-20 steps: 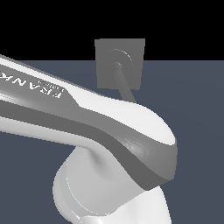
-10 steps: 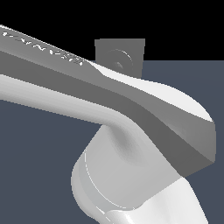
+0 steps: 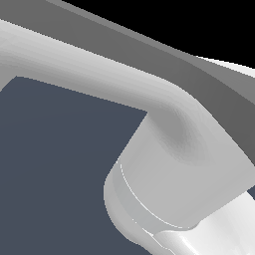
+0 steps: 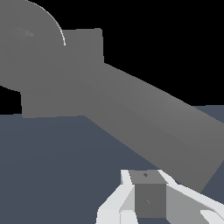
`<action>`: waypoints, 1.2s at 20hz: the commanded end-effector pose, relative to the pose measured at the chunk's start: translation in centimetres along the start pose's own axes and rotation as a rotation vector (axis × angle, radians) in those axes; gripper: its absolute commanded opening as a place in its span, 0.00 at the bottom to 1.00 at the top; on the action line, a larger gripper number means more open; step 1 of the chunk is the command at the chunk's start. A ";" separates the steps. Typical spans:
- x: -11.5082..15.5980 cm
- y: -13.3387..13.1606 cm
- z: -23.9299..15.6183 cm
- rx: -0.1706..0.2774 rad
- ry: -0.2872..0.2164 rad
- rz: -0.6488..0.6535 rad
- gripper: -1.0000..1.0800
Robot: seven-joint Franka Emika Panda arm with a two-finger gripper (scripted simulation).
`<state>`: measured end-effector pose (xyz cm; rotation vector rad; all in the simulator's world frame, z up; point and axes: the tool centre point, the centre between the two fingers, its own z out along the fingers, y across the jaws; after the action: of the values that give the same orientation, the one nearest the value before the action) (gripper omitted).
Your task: Turn on the faucet by rotating a designated handle.
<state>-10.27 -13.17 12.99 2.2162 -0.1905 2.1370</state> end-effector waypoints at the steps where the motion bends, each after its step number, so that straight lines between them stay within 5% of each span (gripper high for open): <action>1: 1.9 0.9 0.6 -0.002 0.032 -0.001 0.00; 10: 4.3 3.3 0.7 -0.003 0.038 -0.002 0.00; 12: 2.9 2.4 0.0 -0.005 0.020 0.038 0.00; 24: 7.5 3.2 0.0 -0.005 0.026 0.026 0.00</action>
<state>-10.64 -16.49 18.92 2.2192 -0.2306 2.1535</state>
